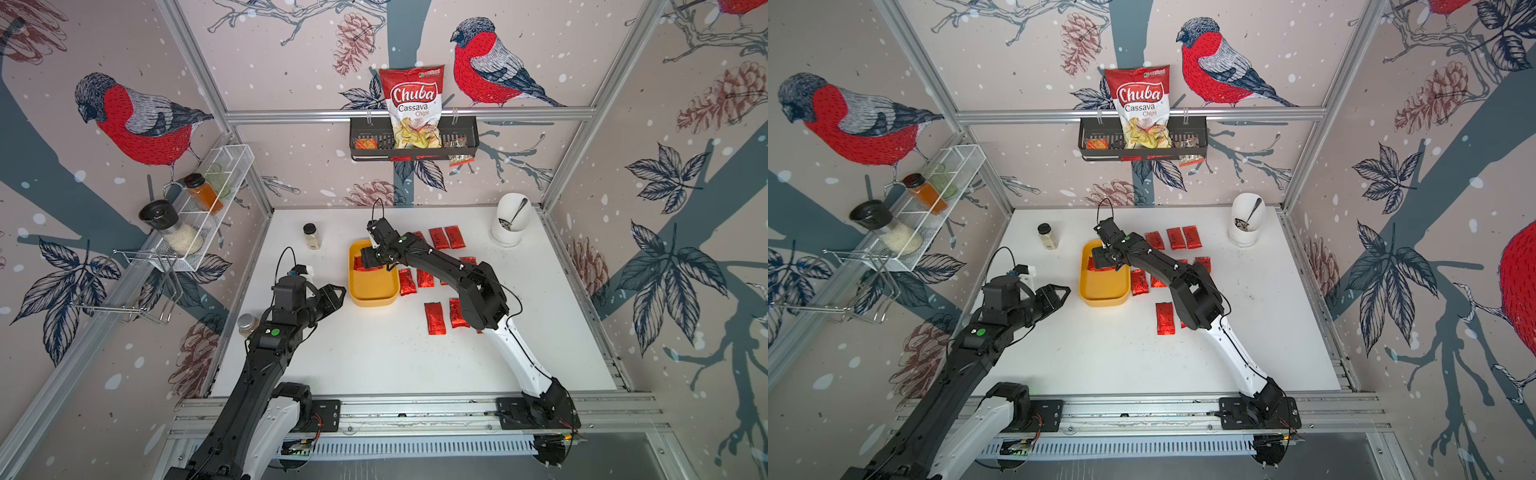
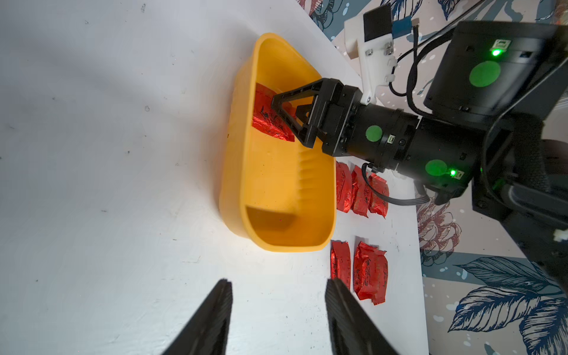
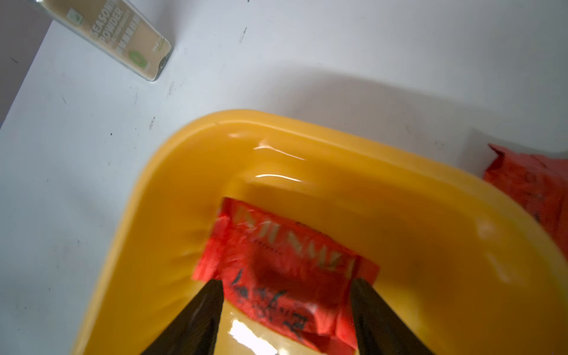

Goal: Take the tea bags out of the storage box
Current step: Adjust the tea bag in the storage box.

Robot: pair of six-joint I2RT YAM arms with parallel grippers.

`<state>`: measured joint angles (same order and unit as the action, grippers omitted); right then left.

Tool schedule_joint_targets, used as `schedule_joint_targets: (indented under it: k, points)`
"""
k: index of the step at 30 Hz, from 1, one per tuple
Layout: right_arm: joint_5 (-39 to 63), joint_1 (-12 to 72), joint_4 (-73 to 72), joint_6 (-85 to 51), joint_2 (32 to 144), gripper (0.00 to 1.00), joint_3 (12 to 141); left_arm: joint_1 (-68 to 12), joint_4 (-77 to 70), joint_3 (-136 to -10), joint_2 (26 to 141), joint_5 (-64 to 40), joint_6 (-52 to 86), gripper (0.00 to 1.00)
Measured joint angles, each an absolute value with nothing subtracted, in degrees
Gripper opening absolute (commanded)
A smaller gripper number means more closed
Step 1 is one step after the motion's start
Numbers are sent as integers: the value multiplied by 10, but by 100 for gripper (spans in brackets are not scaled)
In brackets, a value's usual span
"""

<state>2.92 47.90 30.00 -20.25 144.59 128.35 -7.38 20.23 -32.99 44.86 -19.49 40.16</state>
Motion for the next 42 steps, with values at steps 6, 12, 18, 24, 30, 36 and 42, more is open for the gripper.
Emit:
schedule_joint_targets:
  k: [6,12,18,24,30,36,42]
  points:
    - [38,475,293,-182,1459,74,1298,-74,204,-321,449,-196,405,54]
    - [47,475,292,-184,1479,73,1314,-74,203,-315,456,-200,405,54]
    - [49,478,293,-196,1480,72,1314,-74,201,-307,458,-212,405,54]
    - [50,499,309,-211,1471,70,1310,-74,201,-303,444,-220,405,54]
    - [58,514,323,-219,1441,69,1286,-74,201,-301,427,-223,406,55]
    - [57,525,332,-229,1408,68,1246,-74,201,-296,421,-225,407,55]
    - [7,531,351,-256,1400,61,1242,-74,201,-296,421,-227,407,55]
